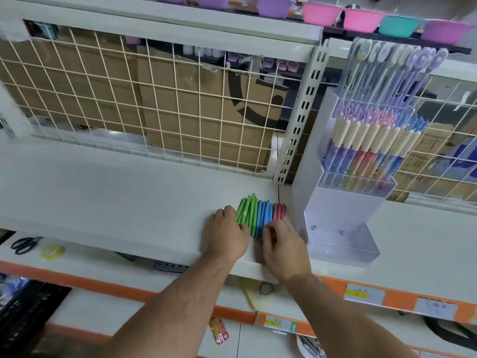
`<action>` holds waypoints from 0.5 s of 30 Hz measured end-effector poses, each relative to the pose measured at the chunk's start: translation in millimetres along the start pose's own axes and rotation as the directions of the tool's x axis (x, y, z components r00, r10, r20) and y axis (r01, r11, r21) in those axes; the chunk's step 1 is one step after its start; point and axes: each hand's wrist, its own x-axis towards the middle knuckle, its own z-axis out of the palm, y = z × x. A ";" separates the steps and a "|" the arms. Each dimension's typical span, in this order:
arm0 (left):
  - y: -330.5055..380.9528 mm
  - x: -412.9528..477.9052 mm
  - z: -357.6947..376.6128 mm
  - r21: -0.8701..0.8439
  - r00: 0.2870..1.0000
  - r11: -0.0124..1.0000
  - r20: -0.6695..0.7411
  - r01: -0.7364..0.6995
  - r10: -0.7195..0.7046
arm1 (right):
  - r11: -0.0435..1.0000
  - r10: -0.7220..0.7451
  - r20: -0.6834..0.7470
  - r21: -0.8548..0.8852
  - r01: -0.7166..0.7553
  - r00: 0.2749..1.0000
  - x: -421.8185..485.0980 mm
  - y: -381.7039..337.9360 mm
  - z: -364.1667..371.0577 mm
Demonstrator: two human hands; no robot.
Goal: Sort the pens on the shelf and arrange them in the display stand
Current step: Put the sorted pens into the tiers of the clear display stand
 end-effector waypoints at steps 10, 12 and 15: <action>2.1 -2.5 -0.1 0.209 0.996 0.974 -0.042 0.092 -0.084 | 1.000 0.022 0.010 -0.018 -0.022 1.000 -2.4 0.3 2.0; 2.8 -3.2 -0.1 0.236 0.992 0.963 -0.052 0.128 -0.119 | 0.999 0.026 0.011 -0.019 -0.025 1.000 -2.9 0.9 2.2; 3.2 -3.1 2.0 0.269 0.988 0.951 -0.065 0.152 -0.140 | 0.999 0.025 -0.003 -0.023 -0.025 1.000 -3.5 1.6 3.2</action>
